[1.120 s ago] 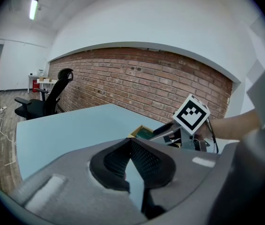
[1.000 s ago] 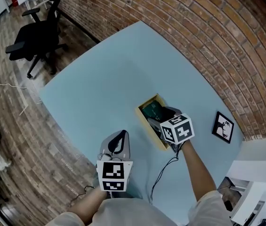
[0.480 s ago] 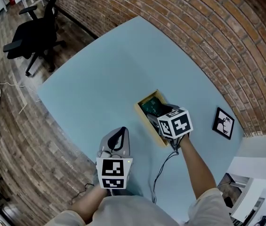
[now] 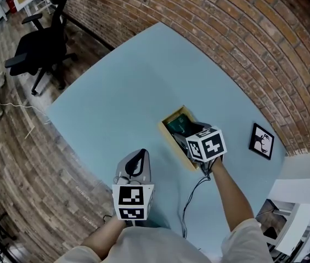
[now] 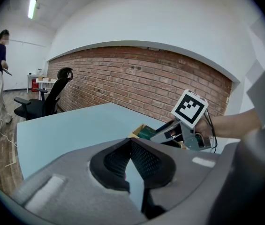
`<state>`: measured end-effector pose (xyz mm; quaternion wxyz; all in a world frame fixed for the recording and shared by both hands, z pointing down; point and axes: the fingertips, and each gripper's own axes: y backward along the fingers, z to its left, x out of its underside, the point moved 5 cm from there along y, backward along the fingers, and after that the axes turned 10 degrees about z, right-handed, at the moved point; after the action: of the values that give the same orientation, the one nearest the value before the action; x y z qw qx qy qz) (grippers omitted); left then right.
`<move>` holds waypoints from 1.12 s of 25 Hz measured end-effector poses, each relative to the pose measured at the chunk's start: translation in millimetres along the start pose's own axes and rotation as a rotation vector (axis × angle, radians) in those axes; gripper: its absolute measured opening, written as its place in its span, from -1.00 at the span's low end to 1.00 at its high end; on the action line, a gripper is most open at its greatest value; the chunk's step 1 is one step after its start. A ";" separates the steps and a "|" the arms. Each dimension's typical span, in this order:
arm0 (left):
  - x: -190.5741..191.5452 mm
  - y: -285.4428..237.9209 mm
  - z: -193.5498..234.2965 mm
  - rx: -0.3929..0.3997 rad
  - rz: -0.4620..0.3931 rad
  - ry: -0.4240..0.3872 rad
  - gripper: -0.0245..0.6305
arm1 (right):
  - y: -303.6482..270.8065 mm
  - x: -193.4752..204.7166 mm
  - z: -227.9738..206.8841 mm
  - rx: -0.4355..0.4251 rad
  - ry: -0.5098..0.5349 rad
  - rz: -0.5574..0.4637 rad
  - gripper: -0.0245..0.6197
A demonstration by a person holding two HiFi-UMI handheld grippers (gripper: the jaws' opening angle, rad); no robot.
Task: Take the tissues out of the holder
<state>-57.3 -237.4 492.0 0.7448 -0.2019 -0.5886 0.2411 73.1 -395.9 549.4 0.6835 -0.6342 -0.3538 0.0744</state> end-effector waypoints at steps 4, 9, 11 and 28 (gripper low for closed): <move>-2.3 2.7 -0.8 0.012 -0.004 -0.003 -0.90 | 9.6 -0.2 -1.1 0.002 -0.022 -0.021 -0.02; -6.7 4.6 -3.9 0.028 -0.011 -0.014 -0.90 | 24.1 -5.5 -1.8 0.018 -0.025 -0.045 -0.02; -8.0 5.5 -5.5 0.033 -0.017 -0.015 -0.90 | 29.9 -7.7 -3.0 0.027 -0.026 -0.055 -0.02; -18.8 25.3 -12.0 0.061 -0.061 -0.041 -0.90 | 86.9 -26.8 2.2 0.094 -0.020 -0.127 -0.02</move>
<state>-52.3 -228.5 459.9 0.7453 -0.1561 -0.6020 0.2402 82.1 -392.9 458.9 0.7123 -0.5767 -0.3964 0.0539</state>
